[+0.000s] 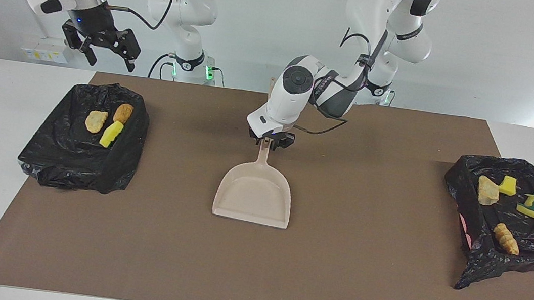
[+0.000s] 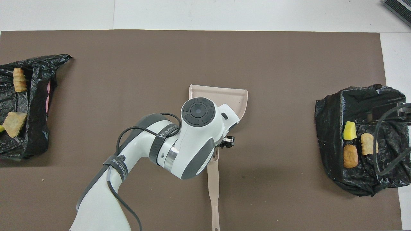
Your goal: Sweep and dump trash in bin
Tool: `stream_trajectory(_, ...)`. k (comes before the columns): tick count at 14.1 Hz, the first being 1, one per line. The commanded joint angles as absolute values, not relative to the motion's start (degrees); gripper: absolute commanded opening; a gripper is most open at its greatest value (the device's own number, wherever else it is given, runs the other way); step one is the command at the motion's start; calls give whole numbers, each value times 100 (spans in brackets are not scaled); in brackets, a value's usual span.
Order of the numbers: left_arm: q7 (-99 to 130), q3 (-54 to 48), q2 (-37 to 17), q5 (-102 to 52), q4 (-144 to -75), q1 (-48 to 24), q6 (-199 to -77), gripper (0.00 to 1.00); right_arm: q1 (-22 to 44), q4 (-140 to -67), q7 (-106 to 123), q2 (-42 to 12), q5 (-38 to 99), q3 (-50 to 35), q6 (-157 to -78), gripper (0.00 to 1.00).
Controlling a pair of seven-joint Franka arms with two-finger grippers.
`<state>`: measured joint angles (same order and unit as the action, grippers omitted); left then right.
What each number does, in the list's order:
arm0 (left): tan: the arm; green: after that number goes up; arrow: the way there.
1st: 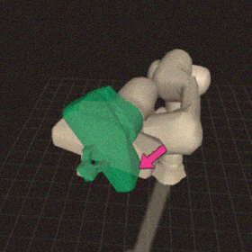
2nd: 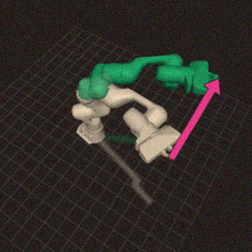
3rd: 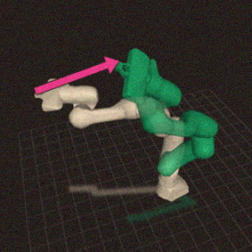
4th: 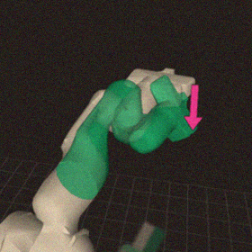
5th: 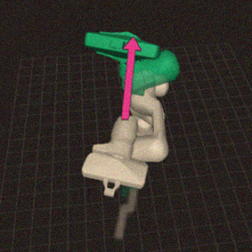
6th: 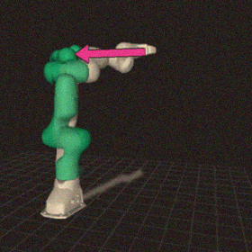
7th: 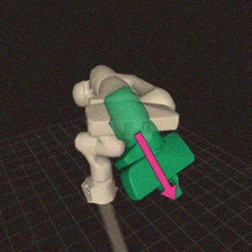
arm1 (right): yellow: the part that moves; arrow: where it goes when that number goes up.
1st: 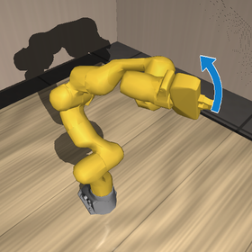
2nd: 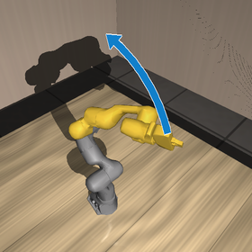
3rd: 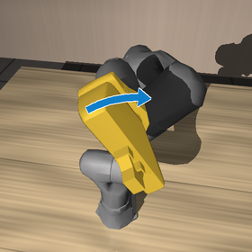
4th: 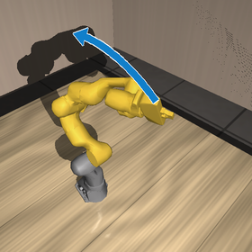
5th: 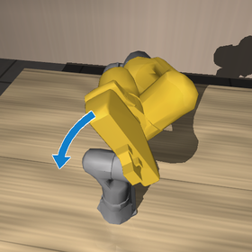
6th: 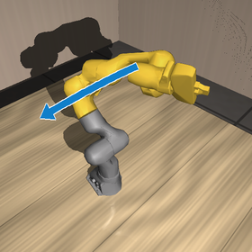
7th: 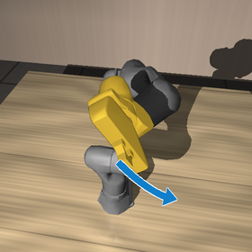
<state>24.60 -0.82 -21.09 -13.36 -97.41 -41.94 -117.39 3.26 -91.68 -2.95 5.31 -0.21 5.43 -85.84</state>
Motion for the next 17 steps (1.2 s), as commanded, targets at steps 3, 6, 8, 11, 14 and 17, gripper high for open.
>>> stream_trajectory(3, 2487, 62, -1670, -1195, -9721, -3491, -11461, 100, 255, -9387, -97, 686, 70, 527, -8736, 100)
stream_trajectory(6, 2199, 62, -1547, -1178, -9703, -2824, -11470, 100, 255, -9387, -97, 694, 79, 527, -8736, 100)
stream_trajectory(8, 1568, 70, -1433, -1134, -9703, -2480, -11444, 100, 255, -9387, -97, 686, 70, 527, -8728, 100)
stream_trajectory(11, 750, 105, -1126, -635, -9677, -1944, -11216, 100, 255, -9387, -97, 694, 70, 527, -8728, 100)
stream_trajectory(14, -41, 105, -906, -282, -9370, -1303, -10663, 100, 255, -9387, -97, 694, 70, 527, -8728, 100)
stream_trajectory(17, -404, 106, -651, -272, -9281, -784, -10240, 100, 255, -9387, -97, 694, 70, 527, -8719, 100)
